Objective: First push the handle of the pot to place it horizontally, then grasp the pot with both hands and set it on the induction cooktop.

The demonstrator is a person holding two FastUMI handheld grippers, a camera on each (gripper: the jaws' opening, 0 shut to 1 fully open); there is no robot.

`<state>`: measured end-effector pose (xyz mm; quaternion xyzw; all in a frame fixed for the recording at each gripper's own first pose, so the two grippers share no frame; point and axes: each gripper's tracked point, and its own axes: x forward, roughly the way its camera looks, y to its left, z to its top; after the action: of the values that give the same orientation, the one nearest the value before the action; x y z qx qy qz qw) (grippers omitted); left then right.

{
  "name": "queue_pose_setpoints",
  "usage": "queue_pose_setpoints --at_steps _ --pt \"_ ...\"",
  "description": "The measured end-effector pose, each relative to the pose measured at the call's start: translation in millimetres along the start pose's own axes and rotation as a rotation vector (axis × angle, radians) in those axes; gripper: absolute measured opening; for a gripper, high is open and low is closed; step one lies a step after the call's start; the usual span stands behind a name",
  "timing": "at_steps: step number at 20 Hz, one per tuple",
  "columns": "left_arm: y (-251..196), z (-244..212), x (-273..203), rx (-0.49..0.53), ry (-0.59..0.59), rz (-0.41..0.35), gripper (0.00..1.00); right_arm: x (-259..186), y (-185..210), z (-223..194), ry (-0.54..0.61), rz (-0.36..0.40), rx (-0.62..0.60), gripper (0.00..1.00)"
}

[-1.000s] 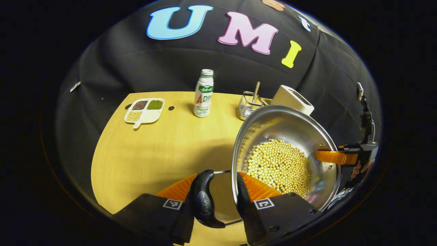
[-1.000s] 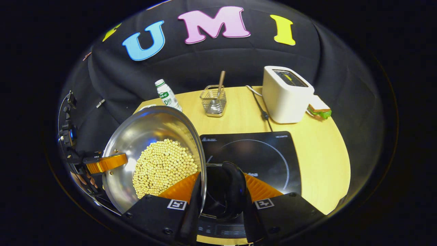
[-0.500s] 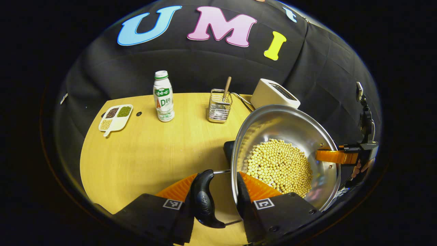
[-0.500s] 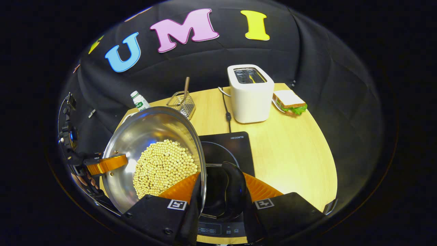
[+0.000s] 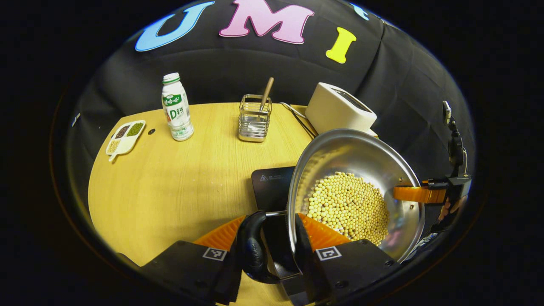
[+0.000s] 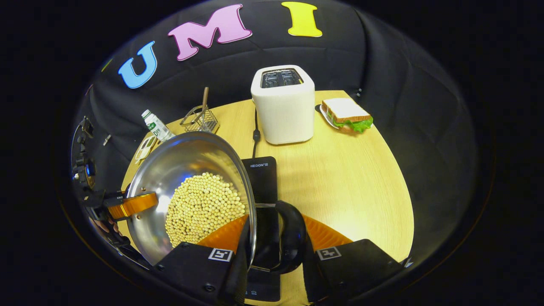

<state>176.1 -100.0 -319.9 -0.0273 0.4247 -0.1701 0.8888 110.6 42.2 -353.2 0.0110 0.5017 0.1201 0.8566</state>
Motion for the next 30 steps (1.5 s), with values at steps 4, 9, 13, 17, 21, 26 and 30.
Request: queue_pose_setpoints --at_steps 4,9,13,17,21,26,30 --pt "6.3 0.0 12.6 -0.001 0.018 0.014 0.61 17.5 -1.0 -0.7 0.026 0.012 0.007 0.57" --pt "10.6 -0.5 16.5 -0.012 0.029 0.012 0.62 22.1 -4.7 -0.5 0.032 0.033 0.02 0.58" --pt "11.4 -2.1 14.9 -0.021 0.037 0.015 0.64 22.1 -4.7 0.4 0.039 0.039 0.03 0.59" --pt "11.6 -6.6 14.5 -0.038 0.079 0.049 0.65 25.8 -2.2 -0.2 0.06 0.061 0.058 0.6" --pt "12.5 -11.9 10.5 -0.117 0.098 0.08 0.67 27.4 -2.3 1.1 0.085 0.093 0.119 0.6" --pt "2.0 -11.9 -2.8 -0.132 0.101 0.101 0.99 2.7 -15.9 14.7 0.011 0.08 0.16 1.0" --pt "-7.8 -1.6 -29.7 -0.059 0.047 0.097 0.96 -32.2 -28.3 15.9 -0.087 0.006 0.134 0.99"
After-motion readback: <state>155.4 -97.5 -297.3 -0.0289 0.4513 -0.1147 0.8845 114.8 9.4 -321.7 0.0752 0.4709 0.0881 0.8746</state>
